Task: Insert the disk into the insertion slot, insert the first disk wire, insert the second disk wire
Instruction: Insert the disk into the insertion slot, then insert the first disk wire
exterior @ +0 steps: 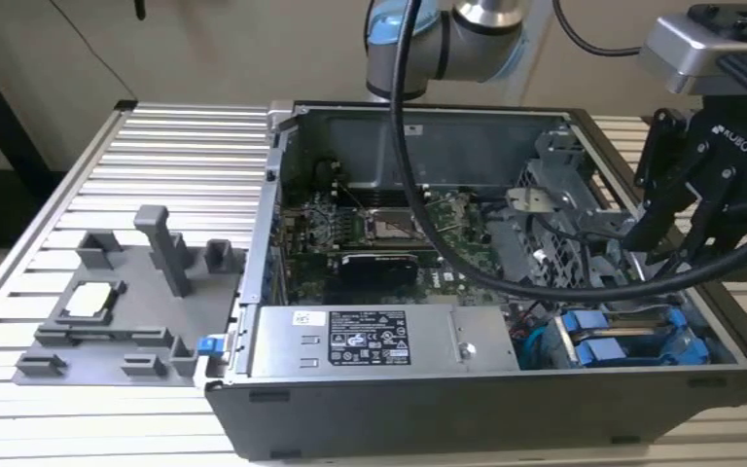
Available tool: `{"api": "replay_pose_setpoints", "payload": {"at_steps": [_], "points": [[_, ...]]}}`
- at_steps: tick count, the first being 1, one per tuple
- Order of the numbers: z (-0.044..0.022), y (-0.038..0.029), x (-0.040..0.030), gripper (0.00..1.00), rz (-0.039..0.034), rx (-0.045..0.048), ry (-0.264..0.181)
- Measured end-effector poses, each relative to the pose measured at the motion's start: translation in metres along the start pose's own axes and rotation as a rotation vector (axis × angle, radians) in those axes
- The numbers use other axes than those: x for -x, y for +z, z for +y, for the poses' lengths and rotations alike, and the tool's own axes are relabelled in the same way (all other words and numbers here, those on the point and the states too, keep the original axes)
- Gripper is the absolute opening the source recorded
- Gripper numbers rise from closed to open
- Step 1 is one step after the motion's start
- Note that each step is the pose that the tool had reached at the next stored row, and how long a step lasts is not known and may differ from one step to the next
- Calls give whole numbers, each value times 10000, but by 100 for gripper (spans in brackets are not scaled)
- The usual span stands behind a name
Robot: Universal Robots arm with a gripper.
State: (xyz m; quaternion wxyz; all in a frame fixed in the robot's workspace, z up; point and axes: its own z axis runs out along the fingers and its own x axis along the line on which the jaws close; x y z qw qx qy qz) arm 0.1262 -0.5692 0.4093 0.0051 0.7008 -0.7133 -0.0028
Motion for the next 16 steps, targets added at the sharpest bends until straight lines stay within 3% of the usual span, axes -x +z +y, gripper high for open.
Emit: {"api": "replay_pose_setpoints", "payload": {"at_steps": [8, 10, 11, 16], "points": [[19, 7, 3, 47, -25, -1452, -86], [23, 12, 5, 47, -29, -1766, -110], [23, 17, 6, 47, -35, -1804, -122], [24, 33, 71, 47, -43, -1805, -282]]}}
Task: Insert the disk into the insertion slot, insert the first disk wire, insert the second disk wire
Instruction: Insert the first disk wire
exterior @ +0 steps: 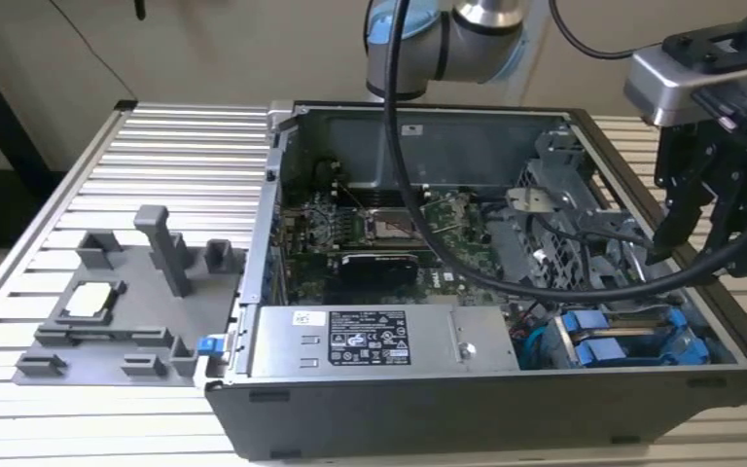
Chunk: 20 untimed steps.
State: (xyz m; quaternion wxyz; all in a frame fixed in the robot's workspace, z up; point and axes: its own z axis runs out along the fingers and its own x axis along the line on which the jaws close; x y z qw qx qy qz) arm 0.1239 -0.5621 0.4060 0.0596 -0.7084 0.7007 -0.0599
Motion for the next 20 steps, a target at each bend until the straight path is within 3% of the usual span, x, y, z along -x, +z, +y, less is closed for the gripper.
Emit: {"api": "replay_pose_setpoints", "payload": {"at_steps": [7, 14, 20], "points": [[12, 76, 81, 47, -21, -94, -127], [17, 130, 104, 47, -54, -166, -321], [2, 152, 112, 47, -73, -171, -431]]}}
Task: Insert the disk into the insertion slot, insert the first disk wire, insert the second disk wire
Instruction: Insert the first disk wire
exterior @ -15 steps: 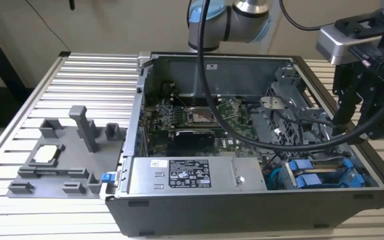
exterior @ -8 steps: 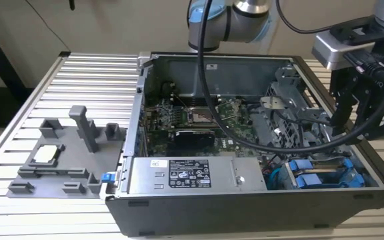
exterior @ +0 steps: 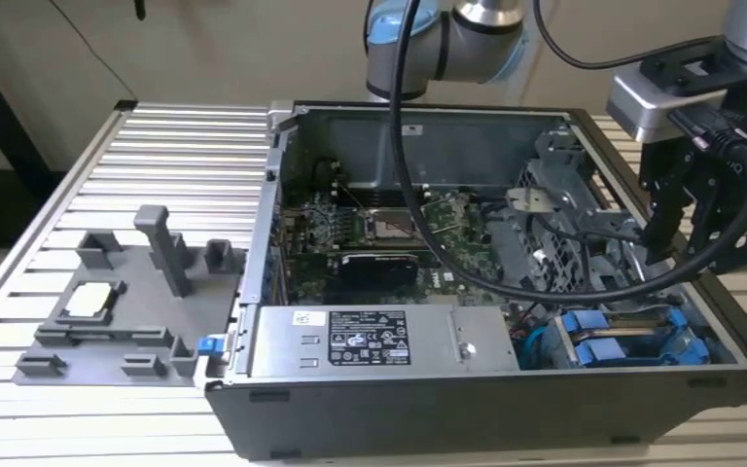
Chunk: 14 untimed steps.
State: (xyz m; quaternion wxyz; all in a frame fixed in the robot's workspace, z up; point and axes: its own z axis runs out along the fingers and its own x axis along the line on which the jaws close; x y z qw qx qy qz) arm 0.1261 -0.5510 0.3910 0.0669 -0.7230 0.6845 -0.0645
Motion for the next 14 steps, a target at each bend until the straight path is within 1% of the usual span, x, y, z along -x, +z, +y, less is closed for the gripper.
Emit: {"api": "replay_pose_setpoints", "payload": {"at_steps": [6, 8, 10, 11, 13, 14], "points": [[-1, 1, 2, 47, -1, 0, -3], [-1, 1, 2, 45, -1, 0, -3], [-1, 1, 3, 32, -1, 0, -3], [-1, 1, 3, 32, -1, 0, -3], [-1, 2, 3, 20, -1, 0, -3], [-1, 1, 4, 19, -1, 0, -3]]}}
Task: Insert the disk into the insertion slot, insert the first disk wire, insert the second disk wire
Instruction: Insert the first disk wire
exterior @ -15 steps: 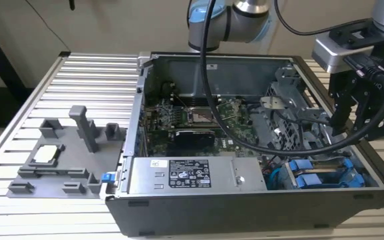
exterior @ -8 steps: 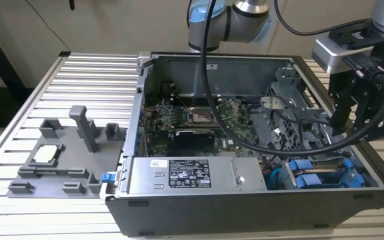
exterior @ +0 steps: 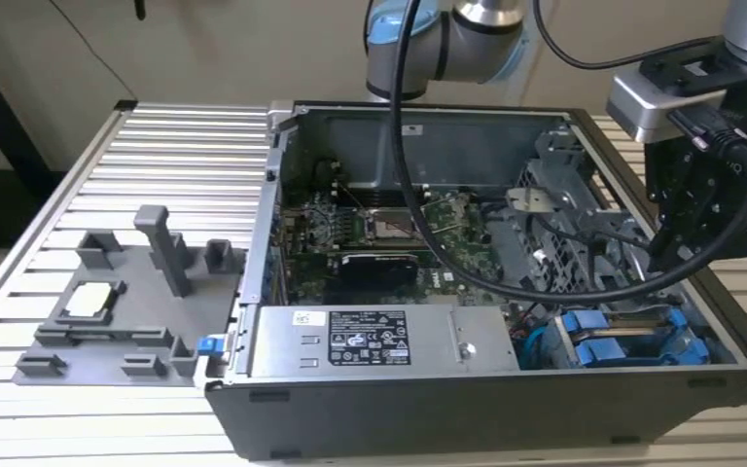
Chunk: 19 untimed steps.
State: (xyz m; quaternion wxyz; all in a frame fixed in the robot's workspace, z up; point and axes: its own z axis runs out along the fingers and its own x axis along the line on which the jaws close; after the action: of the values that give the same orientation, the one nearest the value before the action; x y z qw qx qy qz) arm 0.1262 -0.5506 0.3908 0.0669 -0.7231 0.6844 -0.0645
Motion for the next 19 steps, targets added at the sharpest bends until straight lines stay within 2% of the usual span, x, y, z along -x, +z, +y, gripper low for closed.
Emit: {"api": "replay_pose_setpoints", "payload": {"at_steps": [7, 8, 10, 11, 12, 19], "points": [[-2, 1, 2, 19, 0, 11, -1], [-11, 2, 1, 19, -2, 106, -2], [-38, 9, 0, 19, -4, 455, 0], [-57, 14, -2, 19, -7, 601, 0], [-76, 22, -3, 19, -12, 698, 1], [-176, 87, -18, 19, -33, 1089, 4]]}}
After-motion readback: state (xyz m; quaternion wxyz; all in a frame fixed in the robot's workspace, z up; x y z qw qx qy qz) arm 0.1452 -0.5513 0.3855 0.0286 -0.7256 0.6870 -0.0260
